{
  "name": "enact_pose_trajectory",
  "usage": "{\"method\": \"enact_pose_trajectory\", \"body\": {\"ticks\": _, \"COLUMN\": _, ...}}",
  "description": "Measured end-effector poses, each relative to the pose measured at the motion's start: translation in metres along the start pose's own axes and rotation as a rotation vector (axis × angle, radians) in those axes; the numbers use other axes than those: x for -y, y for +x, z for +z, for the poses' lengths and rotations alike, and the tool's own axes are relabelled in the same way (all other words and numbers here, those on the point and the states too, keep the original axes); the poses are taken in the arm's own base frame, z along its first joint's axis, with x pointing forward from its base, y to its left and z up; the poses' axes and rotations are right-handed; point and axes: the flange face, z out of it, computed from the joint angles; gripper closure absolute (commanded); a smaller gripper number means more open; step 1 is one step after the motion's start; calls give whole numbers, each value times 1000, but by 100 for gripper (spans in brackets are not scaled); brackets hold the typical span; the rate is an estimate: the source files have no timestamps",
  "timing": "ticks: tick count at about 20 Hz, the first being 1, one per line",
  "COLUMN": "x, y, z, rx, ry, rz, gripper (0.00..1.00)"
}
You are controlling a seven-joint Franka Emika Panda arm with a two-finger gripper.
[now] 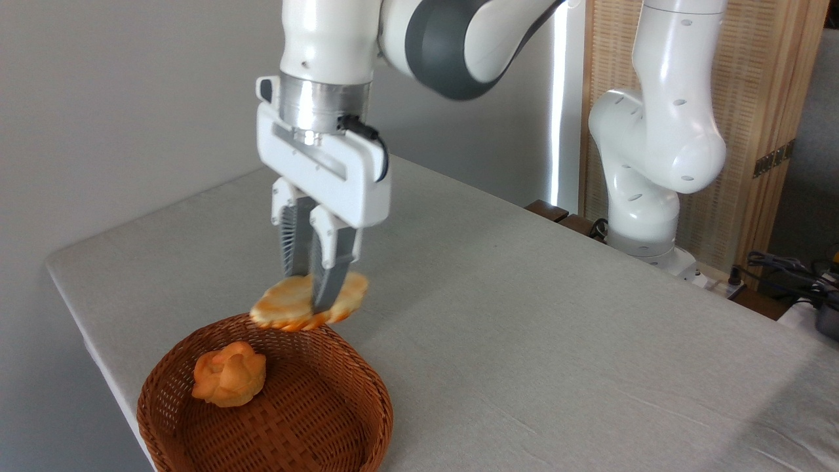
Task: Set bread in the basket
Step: 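Lift the oval bread and carry it over the basket, then open the gripper to release the bread into the basket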
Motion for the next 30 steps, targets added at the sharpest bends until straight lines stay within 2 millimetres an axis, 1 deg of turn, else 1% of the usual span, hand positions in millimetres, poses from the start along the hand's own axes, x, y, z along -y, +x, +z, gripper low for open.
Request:
{"method": "enact_pose_trajectory", "body": {"ticks": 1, "x": 3, "y": 4, "z": 5, "rx": -24, "ry": 17, "rz": -6, "gripper": 38}}
{"method": "enact_pose_trajectory", "body": {"ticks": 2, "x": 4, "y": 6, "z": 8, "rx": -36, "ry": 24, "rz": -10, "gripper": 30}}
{"method": "enact_pose_trajectory", "body": {"ticks": 3, "x": 7, "y": 9, "z": 13, "rx": -61, "ry": 37, "rz": -22, "gripper": 10}}
{"method": "enact_pose_trajectory", "body": {"ticks": 4, "x": 11, "y": 11, "z": 17, "rx": -85, "ry": 46, "rz": -37, "gripper": 2}}
{"method": "enact_pose_trajectory", "body": {"ticks": 5, "x": 12, "y": 13, "z": 20, "rx": -98, "ry": 49, "rz": -48, "gripper": 0}}
{"method": "enact_pose_trajectory", "body": {"ticks": 9, "x": 18, "y": 15, "z": 38, "rx": -119, "ry": 58, "rz": -79, "gripper": 0}}
{"method": "enact_pose_trajectory", "body": {"ticks": 11, "x": 19, "y": 15, "z": 43, "rx": -117, "ry": 59, "rz": -83, "gripper": 0}}
{"method": "enact_pose_trajectory", "body": {"ticks": 18, "x": 21, "y": 13, "z": 52, "rx": -103, "ry": 55, "rz": -87, "gripper": 0}}
{"method": "enact_pose_trajectory", "body": {"ticks": 26, "x": 23, "y": 16, "z": 48, "rx": -112, "ry": 61, "rz": -90, "gripper": 0}}
{"method": "enact_pose_trajectory", "body": {"ticks": 30, "x": 28, "y": 26, "z": 26, "rx": -139, "ry": 71, "rz": -133, "gripper": 0}}
